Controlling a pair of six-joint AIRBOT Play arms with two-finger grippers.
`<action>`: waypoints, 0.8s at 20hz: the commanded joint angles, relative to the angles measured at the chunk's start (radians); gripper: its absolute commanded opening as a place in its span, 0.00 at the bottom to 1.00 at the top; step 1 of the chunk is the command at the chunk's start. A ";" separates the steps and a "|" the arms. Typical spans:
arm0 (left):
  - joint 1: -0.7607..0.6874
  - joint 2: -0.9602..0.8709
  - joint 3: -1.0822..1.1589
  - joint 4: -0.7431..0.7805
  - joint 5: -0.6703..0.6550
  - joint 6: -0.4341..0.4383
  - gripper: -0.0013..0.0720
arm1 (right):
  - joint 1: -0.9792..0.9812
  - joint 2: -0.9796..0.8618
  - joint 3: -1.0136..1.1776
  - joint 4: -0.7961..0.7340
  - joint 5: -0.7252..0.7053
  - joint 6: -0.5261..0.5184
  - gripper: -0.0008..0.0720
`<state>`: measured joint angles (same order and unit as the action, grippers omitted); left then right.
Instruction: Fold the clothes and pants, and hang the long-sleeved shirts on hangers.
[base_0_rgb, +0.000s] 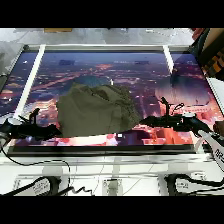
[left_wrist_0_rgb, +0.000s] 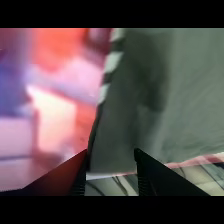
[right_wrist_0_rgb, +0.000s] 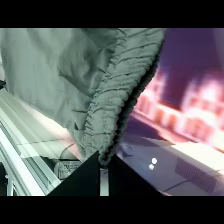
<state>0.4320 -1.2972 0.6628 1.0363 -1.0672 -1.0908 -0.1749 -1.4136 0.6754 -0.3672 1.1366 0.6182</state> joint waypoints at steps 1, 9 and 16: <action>0.001 -0.031 -0.001 -0.002 0.049 0.026 0.49 | 0.001 0.030 0.003 0.000 0.004 0.002 0.05; 0.000 -0.023 0.007 -0.281 -0.044 0.212 0.03 | 0.001 0.050 0.006 0.003 0.014 0.018 0.05; 0.000 0.248 0.212 -0.497 -0.104 0.246 0.03 | 0.024 0.365 0.107 -0.097 -0.013 0.134 0.04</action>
<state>0.4320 -1.1648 0.7944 0.6556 -1.1465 -0.8635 -0.1677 -1.1782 0.7208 -0.4000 1.1362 0.6865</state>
